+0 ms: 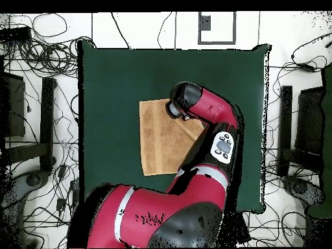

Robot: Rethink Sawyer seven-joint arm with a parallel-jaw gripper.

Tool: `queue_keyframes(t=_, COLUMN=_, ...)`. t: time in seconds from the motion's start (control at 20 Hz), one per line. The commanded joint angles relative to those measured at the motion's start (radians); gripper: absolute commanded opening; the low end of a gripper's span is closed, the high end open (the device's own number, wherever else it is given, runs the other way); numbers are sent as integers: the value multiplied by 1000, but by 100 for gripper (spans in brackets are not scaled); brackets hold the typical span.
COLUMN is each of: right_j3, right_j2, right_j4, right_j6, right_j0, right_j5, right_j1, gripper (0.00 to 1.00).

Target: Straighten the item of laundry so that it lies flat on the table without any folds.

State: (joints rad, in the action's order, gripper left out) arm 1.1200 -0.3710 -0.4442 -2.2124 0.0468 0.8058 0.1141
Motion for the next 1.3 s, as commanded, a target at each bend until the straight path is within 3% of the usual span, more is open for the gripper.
queue_keyframes(t=0.05, right_j3=74, right_j2=68, right_j4=13, right_j6=-187, right_j0=-59, right_j5=-91, right_j1=2, gripper=0)
queue_keyframes(t=0.15, right_j3=65, right_j2=76, right_j4=19, right_j6=-150, right_j0=-41, right_j5=-52, right_j1=16, gripper=0)
queue_keyframes(t=0.55, right_j3=115, right_j2=108, right_j4=12, right_j6=-133, right_j0=-35, right_j5=-91, right_j1=28, gripper=0)
queue_keyframes(t=0.8, right_j3=162, right_j2=200, right_j4=-7, right_j6=-15, right_j0=71, right_j5=-115, right_j1=59, gripper=0)
queue_keyframes(t=1.3, right_j3=176, right_j2=327, right_j4=35, right_j6=86, right_j0=219, right_j5=-166, right_j1=33, gripper=0)
